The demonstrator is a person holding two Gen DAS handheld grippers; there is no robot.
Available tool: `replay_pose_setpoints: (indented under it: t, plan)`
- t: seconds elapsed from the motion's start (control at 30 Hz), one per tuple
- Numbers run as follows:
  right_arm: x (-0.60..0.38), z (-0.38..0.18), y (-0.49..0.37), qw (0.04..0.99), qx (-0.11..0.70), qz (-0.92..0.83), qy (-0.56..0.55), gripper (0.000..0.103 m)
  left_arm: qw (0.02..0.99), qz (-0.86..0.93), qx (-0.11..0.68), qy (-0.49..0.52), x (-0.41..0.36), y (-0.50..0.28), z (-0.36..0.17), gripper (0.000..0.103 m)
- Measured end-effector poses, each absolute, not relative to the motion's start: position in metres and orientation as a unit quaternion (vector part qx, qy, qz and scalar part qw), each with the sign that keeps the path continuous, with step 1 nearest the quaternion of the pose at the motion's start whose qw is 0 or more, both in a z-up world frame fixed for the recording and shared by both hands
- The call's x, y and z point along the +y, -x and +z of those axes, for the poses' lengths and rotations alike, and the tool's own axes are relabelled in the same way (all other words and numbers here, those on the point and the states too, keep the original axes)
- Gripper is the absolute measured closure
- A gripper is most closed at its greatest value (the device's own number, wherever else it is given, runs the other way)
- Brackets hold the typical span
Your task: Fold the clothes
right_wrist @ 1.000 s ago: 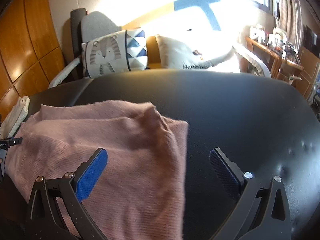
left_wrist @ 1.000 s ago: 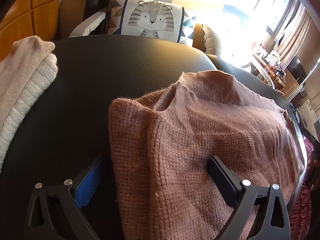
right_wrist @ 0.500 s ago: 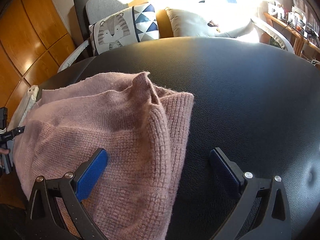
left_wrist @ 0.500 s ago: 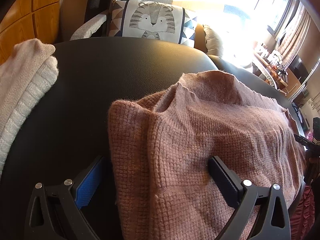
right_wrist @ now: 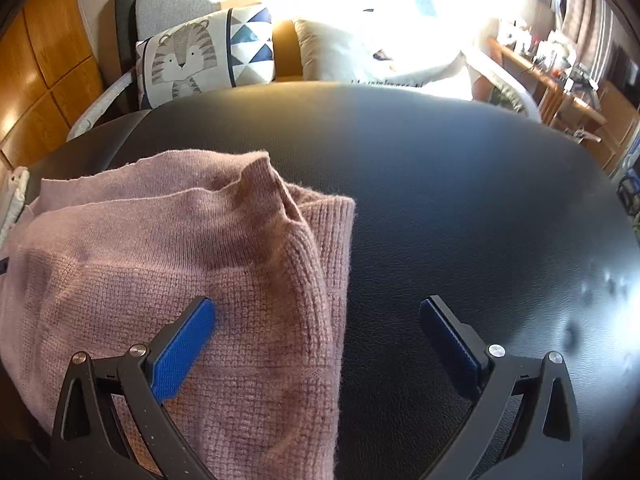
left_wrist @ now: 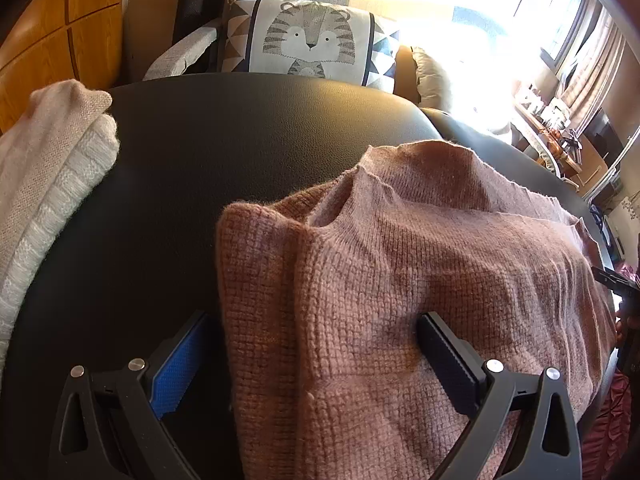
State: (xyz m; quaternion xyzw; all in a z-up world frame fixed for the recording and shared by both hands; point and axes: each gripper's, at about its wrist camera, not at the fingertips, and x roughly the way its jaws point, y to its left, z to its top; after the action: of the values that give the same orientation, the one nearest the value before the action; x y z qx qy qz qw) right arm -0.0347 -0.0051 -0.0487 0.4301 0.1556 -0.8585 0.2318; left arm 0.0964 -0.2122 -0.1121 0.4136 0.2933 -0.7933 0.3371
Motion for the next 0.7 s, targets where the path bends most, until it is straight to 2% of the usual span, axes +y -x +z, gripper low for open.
replay_pose_setpoints:
  t: [0.13, 0.33, 0.7]
  plan:
    - [-0.017, -0.029, 0.011, 0.224, 0.168, -0.877, -0.392, 0.000, 0.361, -0.794, 0.262, -0.413, -0.206, -0.090, -0.098, 0.000]
    - [-0.043, -0.011, -0.008, 0.232, 0.179, -0.883, -0.367, 0.000, 0.347, -0.822, 0.199, -0.404, -0.181, -0.072, -0.072, 0.000]
    - [-0.051, 0.000, -0.021, 0.234, 0.171, -0.886, -0.362, 0.000, 0.345, -0.833, 0.186, -0.391, -0.171, -0.071, -0.049, 0.000]
